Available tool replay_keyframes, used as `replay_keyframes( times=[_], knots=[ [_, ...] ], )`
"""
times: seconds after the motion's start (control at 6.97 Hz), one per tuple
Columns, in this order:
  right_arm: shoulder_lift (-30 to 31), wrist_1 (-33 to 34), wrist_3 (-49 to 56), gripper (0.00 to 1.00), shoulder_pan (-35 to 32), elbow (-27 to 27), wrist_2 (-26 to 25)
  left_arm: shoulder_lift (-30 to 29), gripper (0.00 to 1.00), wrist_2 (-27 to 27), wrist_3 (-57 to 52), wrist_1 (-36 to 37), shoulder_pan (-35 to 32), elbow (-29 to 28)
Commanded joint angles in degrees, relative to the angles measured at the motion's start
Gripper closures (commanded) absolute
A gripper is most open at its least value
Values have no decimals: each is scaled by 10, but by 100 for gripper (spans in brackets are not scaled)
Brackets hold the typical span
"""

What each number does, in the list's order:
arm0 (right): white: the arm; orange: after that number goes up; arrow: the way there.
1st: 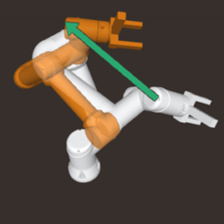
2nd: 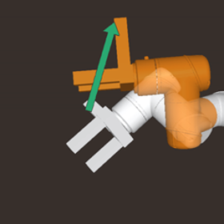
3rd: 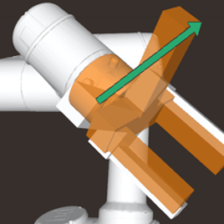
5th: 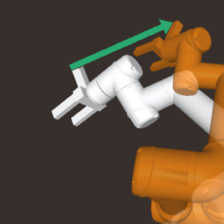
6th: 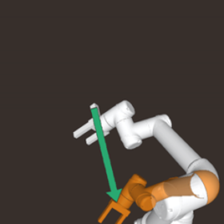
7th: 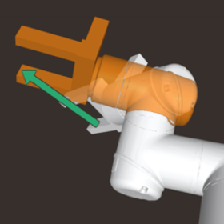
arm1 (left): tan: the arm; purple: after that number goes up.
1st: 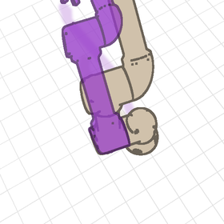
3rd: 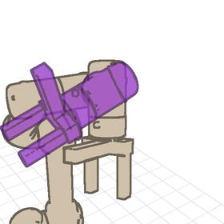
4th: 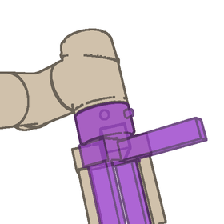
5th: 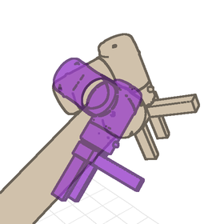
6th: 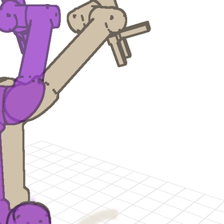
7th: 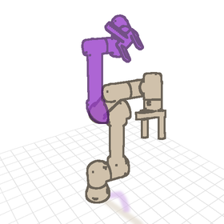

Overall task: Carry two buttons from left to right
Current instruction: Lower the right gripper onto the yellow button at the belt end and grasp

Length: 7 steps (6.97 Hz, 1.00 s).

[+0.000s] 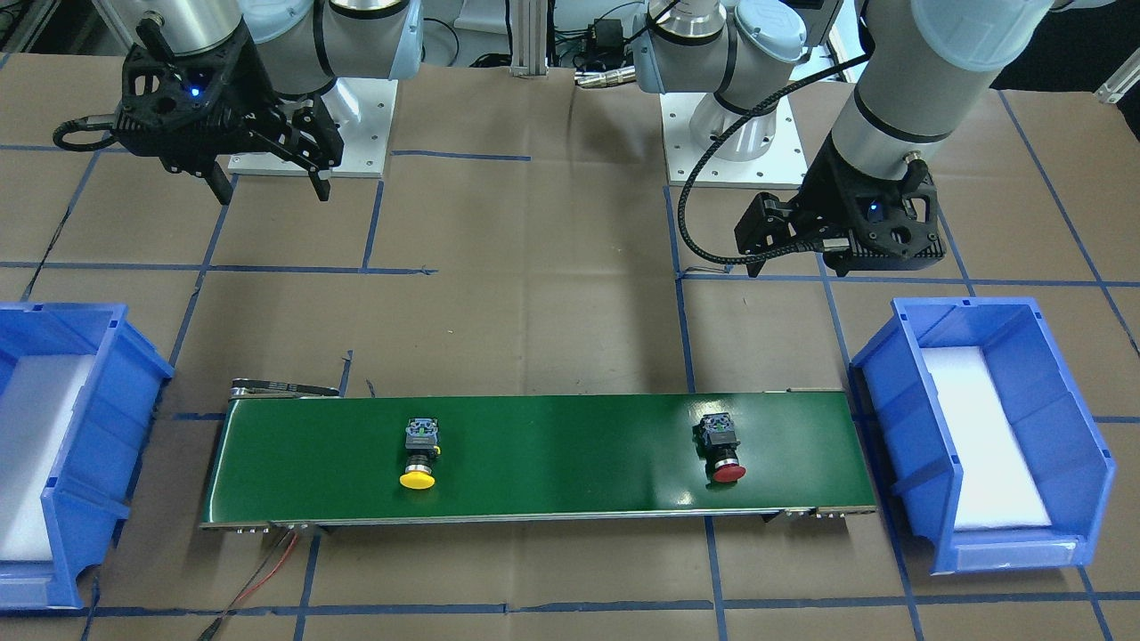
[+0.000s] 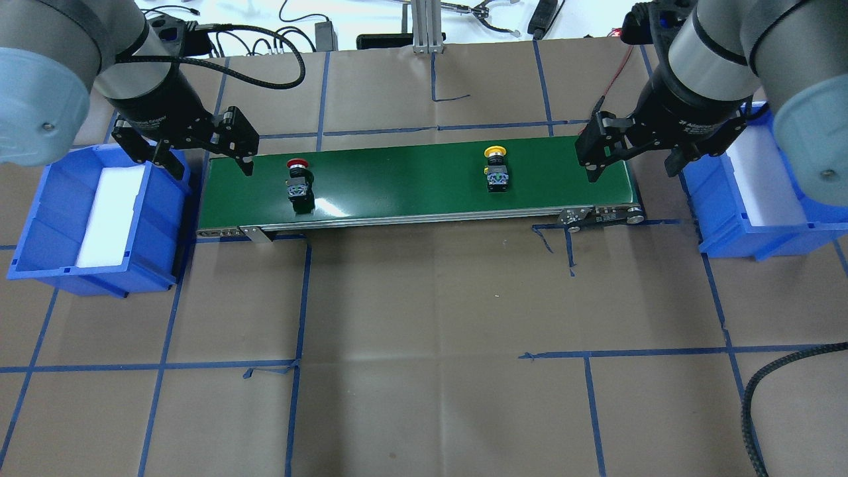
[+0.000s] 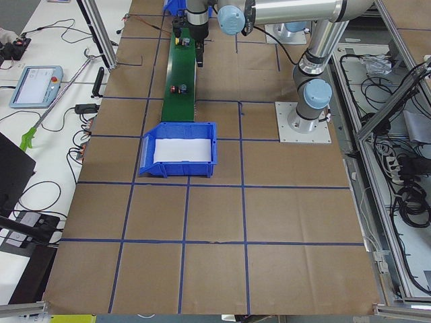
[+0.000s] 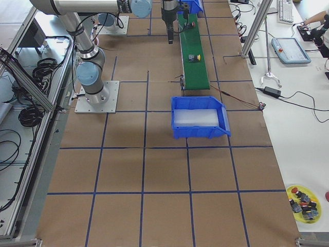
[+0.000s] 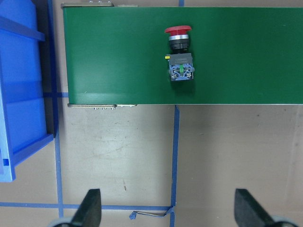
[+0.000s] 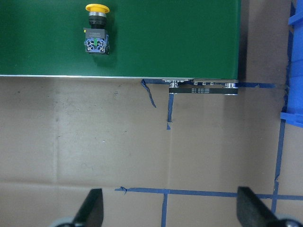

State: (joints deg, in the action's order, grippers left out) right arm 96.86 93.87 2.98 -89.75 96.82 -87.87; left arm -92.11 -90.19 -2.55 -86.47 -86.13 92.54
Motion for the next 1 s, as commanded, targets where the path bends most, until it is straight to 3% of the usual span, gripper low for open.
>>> replay_keyframes(
  times=[0.0,0.14,0.43,0.86],
  knots=[
    [-11,10,3,0,0,0,2,0,0,2,0,2,0,0],
    [-43,18,3,0,4,-4,2,0,0,3,0,2,0,0],
    [-133,162,10,0,4,-5,2,0,0,3,1,2,0,0],
    [-210,294,0,0,2,-21,12,0,0,4,2,2,0,0]
  ],
)
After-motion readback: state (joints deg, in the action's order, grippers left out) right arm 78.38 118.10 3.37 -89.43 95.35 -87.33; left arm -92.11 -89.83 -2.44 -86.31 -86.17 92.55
